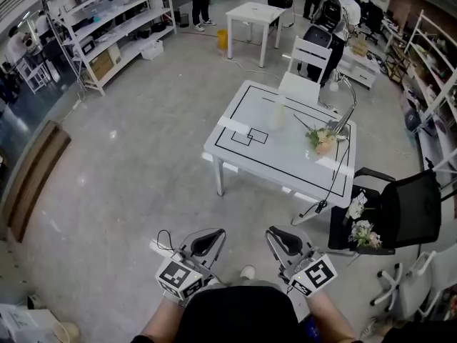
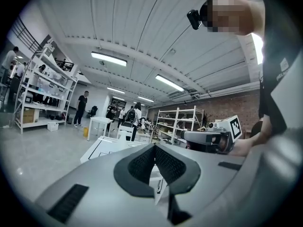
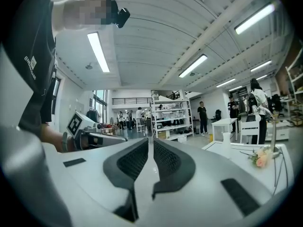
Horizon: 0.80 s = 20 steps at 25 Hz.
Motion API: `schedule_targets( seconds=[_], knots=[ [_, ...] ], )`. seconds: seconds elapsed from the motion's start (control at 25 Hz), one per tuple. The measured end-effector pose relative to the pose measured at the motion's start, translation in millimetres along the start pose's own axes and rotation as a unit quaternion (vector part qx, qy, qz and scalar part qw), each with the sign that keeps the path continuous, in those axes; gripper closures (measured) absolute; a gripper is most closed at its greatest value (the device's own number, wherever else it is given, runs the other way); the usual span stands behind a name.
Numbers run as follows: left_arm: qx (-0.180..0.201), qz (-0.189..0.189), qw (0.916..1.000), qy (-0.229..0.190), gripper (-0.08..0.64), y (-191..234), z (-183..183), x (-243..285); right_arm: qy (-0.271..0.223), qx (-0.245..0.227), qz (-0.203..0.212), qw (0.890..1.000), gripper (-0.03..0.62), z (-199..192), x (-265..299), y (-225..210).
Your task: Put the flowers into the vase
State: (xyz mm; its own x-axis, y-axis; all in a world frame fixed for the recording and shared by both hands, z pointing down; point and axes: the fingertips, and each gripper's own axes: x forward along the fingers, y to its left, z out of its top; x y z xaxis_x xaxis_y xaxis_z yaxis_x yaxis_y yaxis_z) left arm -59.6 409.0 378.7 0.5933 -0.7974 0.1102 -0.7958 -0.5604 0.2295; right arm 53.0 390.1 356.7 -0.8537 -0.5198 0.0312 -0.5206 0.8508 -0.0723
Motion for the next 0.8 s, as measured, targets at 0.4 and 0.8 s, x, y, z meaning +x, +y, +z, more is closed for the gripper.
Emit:
schedule_targets(
  seconds=[0.4,0.8],
  knots=[
    [0.002,0.011,0.9999,0.009,0.554,-23.4,-2.7,48.5,-0.013,0.027,-0.001,1.0,0.549,-5.2,-33.4,-51.0],
    [0.004,0.011,0.9994,0.034,0.554,-46.4,-22.2,90.8,-0.021,0.058,-0.021,0.998,0.549,-19.7,-70.8,-101.6]
  ],
)
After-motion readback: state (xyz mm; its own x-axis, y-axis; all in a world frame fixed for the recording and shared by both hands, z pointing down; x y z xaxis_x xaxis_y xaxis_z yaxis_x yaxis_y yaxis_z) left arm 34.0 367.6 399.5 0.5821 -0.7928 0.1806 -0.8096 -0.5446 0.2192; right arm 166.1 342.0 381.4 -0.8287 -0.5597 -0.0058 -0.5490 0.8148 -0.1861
